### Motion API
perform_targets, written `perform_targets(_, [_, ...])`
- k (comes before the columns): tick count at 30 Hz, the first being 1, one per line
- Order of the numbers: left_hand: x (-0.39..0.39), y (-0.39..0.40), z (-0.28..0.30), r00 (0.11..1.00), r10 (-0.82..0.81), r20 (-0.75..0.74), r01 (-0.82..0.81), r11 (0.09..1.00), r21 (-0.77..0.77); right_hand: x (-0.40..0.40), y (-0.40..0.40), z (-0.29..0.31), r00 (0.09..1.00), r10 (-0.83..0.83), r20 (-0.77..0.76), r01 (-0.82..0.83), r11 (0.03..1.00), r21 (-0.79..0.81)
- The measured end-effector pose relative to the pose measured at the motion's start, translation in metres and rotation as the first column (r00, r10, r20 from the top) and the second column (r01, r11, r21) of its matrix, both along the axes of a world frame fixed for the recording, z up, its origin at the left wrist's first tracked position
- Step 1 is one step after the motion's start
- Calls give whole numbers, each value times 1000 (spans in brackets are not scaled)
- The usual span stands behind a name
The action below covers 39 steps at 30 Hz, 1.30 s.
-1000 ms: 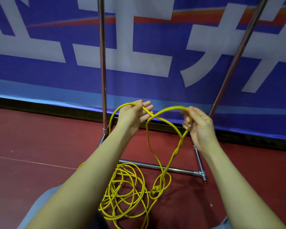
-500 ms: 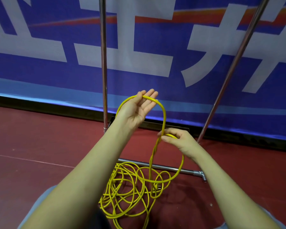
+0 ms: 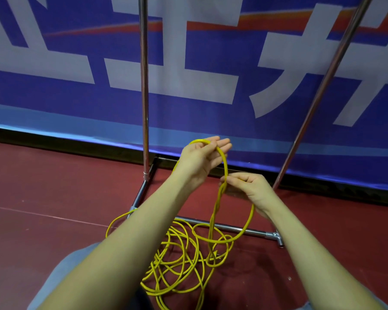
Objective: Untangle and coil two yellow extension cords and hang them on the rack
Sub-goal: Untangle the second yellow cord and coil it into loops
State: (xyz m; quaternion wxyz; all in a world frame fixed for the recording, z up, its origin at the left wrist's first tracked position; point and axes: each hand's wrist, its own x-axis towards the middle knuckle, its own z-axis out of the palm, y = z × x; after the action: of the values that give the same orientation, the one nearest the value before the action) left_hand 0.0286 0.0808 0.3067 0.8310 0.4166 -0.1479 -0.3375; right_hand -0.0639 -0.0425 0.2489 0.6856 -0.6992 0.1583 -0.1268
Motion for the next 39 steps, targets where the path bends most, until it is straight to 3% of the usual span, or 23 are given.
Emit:
perform_targets(2, [2,5,13,999,24,-43,-26,997,-66,1,-3,-1,1000,-16,7,16,1000,-10])
perform_targets(5, [6,12,29,994,39,-104,-58,981,-184,0,-2,-3,1000,12,11,-10,984,-179])
perform_targets(8, [7,15,34,987,33,-154,-65,976,-208,-1,-3,0,999,52,11,-45,941,-334])
perform_targets(12, [6,14,34,973,30,-230,-85,968,-235,-1,-1,1,976,206,-69,-217,912,-349])
perform_targets(17, [11,12,33,960,21,-278,-105,951,-291,8,10,-1,997,71,21,-61,948,-313])
perform_targets(20, [12,5,18,991,14,-133,-35,987,-157,9,11,1,998,65,26,-57,967,-249])
perform_targets(24, [7,-2,-4,978,-151,145,135,984,114,9,11,2,1000,3,24,-2,1000,-18])
perform_targets(28, [8,-2,-9,954,-189,231,132,961,241,8,8,3,999,-6,-31,9,997,76])
perform_targets(33, [7,-1,-4,984,-129,125,115,986,117,6,8,6,998,54,22,-55,997,56])
perform_targets(39, [12,7,34,989,-97,-113,64,961,-269,0,10,-2,996,87,-24,-86,996,36])
